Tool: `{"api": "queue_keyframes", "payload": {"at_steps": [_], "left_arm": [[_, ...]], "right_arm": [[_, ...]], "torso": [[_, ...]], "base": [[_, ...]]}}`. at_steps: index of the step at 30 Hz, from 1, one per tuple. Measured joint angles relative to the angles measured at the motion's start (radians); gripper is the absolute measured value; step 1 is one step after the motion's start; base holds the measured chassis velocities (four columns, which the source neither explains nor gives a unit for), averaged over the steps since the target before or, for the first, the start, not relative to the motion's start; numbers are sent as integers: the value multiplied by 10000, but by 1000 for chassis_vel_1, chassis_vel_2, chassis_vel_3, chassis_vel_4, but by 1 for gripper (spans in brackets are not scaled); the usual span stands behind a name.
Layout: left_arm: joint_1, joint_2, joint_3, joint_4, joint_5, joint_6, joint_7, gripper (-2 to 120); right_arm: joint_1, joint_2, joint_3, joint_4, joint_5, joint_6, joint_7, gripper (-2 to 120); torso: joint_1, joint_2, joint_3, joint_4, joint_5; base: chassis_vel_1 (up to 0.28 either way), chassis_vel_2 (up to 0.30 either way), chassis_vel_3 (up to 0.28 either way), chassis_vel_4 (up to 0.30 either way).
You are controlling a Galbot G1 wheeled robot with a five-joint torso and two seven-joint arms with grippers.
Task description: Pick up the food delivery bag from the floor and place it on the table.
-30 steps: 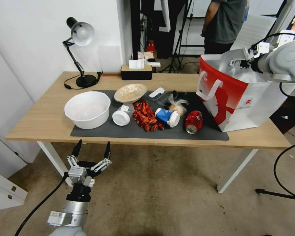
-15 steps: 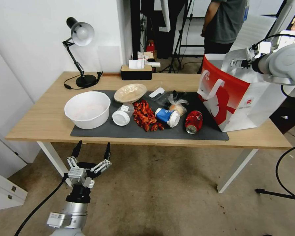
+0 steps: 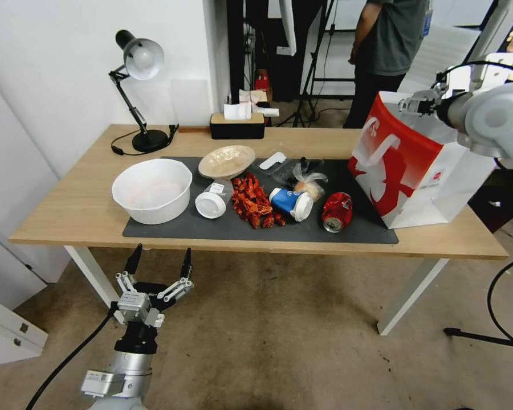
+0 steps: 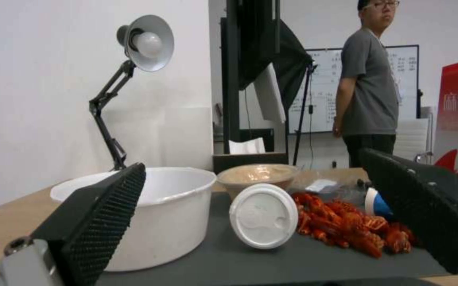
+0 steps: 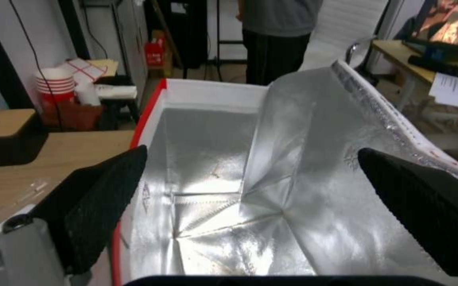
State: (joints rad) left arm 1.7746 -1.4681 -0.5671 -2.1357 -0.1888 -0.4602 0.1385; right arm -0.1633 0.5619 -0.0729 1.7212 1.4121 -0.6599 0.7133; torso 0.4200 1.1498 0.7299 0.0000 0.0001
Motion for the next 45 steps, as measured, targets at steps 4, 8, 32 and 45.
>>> {"api": "queue_keyframes", "payload": {"at_steps": [4, 8, 32, 45], "left_arm": [[14, -1, 8, 2, 3, -11, 0, 100], [53, -14, 13, 2, 22, -28, 0, 100], [269, -172, -27, -254, 102, -153, -21, 100], [298, -198, -88, -364, 107, -195, -115, 100]], "right_arm": [[-496, -190, 380, 442, -542, 379, -309, 100], [-1324, -506, 1008, 1143, -914, 907, -552, 100], [-6589, -191, 3117, 4814, -5215, 5898, -1005, 100], [-8957, 622, 3135, 5831, -7328, 7557, -469, 100]], "torso": [[0, 0, 0, 0, 0], [0, 0, -1, -1, 0], [0, 1, -1, 0, -1], [-1, 1, 0, 0, -2]], "base": [[0, 0, 0, 0], [0, 0, 0, 0], [0, 0, 0, 0], [0, 0, 0, 0]]}}
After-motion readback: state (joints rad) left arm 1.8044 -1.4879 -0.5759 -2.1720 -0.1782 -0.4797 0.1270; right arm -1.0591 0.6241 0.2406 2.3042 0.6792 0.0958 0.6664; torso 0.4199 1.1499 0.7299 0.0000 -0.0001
